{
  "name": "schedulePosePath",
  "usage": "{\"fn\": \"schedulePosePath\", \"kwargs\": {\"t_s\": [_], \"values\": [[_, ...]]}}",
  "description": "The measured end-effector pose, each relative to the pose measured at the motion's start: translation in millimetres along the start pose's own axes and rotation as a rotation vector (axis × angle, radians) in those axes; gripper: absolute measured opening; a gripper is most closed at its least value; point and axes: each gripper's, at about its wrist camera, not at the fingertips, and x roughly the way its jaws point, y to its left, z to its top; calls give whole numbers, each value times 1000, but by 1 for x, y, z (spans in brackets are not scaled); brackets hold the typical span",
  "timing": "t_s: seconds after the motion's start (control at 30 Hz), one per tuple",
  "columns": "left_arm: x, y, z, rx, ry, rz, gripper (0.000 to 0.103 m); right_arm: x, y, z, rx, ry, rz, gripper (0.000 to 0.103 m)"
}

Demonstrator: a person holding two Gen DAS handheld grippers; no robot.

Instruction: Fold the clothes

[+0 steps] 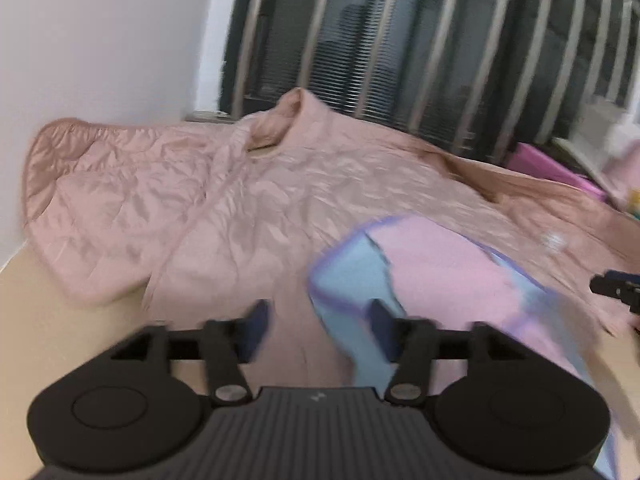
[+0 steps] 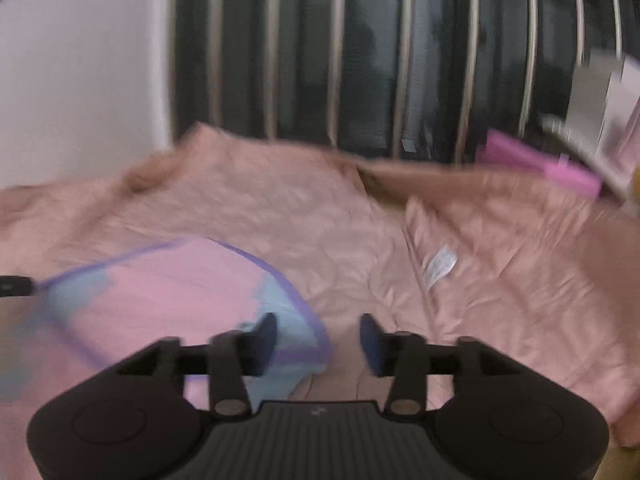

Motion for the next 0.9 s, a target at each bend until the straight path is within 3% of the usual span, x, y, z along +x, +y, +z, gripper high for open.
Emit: {"fn": "schedulePosePath", "kwargs": {"t_s": [0.1, 0.2, 0.3, 0.37, 0.47, 0.63, 0.7, 0.8, 0.9], "values": [[-34, -5, -32, 33, 36, -32, 63, -47, 4, -27, 4, 38, 108, 48], [-55, -11, -62, 29, 74, -71, 64, -77, 18, -64, 13, 95, 148, 48], [-61, -21, -83, 26, 92, -55, 65, -99, 37, -94, 39, 125, 184, 47], [-64, -30, -87, 74, 94, -34, 65, -115, 51, -111, 30, 128, 195, 47], [-63, -35, -85, 109, 58, -64, 67, -140, 66, -126, 7, 115, 193, 47], [-34, -32, -47, 111, 21, -21, 71, -176, 68, -139, -32, 57, 155, 49], [-14, -24, -21, 64, 1, -30, 77, -187, 66, -144, -40, 26, 200, 61], [29, -15, 17, 23, 34, -4, 77, -193, 77, -152, -54, 32, 249, 63], [72, -11, 40, 13, 58, 56, 75, -184, 88, -160, -44, 72, 196, 62]]}}
